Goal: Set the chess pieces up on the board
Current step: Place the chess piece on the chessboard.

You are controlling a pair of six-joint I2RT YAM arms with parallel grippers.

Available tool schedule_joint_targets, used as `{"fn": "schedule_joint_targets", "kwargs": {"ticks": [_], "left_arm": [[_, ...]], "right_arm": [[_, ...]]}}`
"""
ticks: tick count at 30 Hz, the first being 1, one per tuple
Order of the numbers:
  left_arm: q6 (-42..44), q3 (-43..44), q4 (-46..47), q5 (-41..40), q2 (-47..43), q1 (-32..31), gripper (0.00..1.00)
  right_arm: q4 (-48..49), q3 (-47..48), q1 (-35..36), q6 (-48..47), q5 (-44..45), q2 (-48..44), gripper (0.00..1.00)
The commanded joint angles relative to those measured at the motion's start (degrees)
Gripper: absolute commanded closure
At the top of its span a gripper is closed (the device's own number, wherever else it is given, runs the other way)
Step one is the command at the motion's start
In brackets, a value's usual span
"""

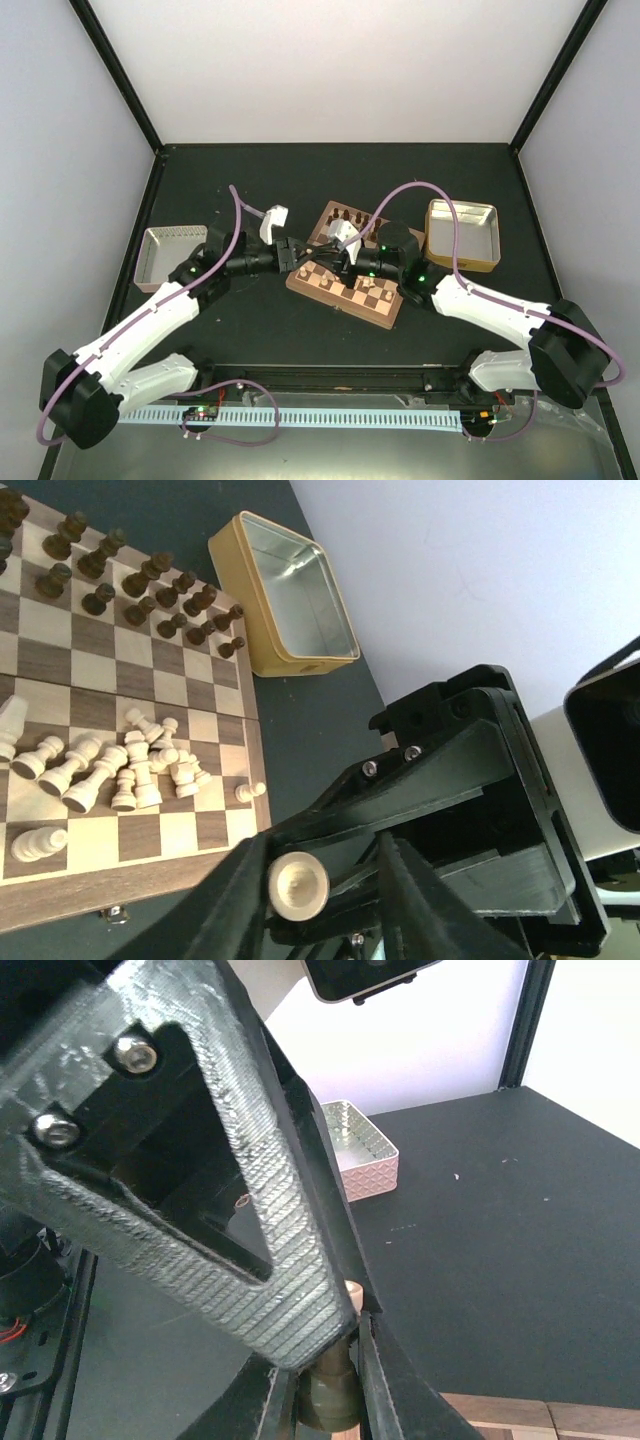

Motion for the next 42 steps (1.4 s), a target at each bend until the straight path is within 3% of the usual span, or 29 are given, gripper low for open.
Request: {"fn": "schedule_joint_targets", "kwargs": {"ticks": [1, 4, 10, 12, 16, 20, 23, 26, 30, 35, 37, 42], "left_arm": [[0.73, 2.51, -0.92, 3.38, 1.17, 0.44, 0.72], [1.45, 2.52, -1.54, 3.33, 1.42, 0.48, 0.82], [2.97, 2.5, -2.18, 3.03, 1.9, 0.48, 0.92], [3.77, 2.6, -2.64, 2.23, 1.83, 0.43, 0.93], [6.65, 3.1, -4.65, -2.12, 0.73, 0.48, 0.93], [9.56, 3.55, -6.42, -7.53, -0.26, 0.45, 0.92], [10.96, 3.48, -6.61, -10.01, 0.05, 0.28, 0.91], [11.5, 3.71, -6.59, -11.37, 1.24, -1.12, 0.91], [11.63, 4.65, -6.64, -15.43, 3.86, -5.16, 0.9], [10.89, 5.38, -4.06, -22.23, 8.61, -13.16, 0.9], [10.16, 5.89, -2.99, -25.19, 11.62, -17.21, 0.9], [10.17, 7.17, 1.94, -30.31, 19.77, -24.97, 0.91]], "right_arm": [[2.75, 0.2, -0.04, -0.65, 0.04, -0.18, 0.86], [2.66, 0.38, -0.05, -0.24, 0.79, 0.47, 0.86], [2.29, 0.88, -0.05, 0.65, 2.67, 0.95, 0.84], [1.68, 0.96, -0.12, 1.98, 4.11, 0.78, 0.76], [-3.46, 1.73, -0.15, 4.38, 6.89, -0.02, 0.51], [-4.95, -1.19, -0.12, 8.13, 8.98, -4.34, 0.41], [-5.82, -4.31, -0.18, 11.96, 15.32, -10.18, 0.39], [-9.65, -6.06, -0.18, 18.14, 28.35, -16.16, 0.39], [-22.85, -2.73, -0.16, 27.38, 49.27, -20.8, 0.35], [-38.15, 1.61, -0.28, 41.52, 66.46, -23.23, 0.33], [-42.43, 2.44, -0.56, 45.9, 69.63, -24.5, 0.32], [-41.32, -0.18, -0.64, 49.06, 70.8, -29.38, 0.32]]}}
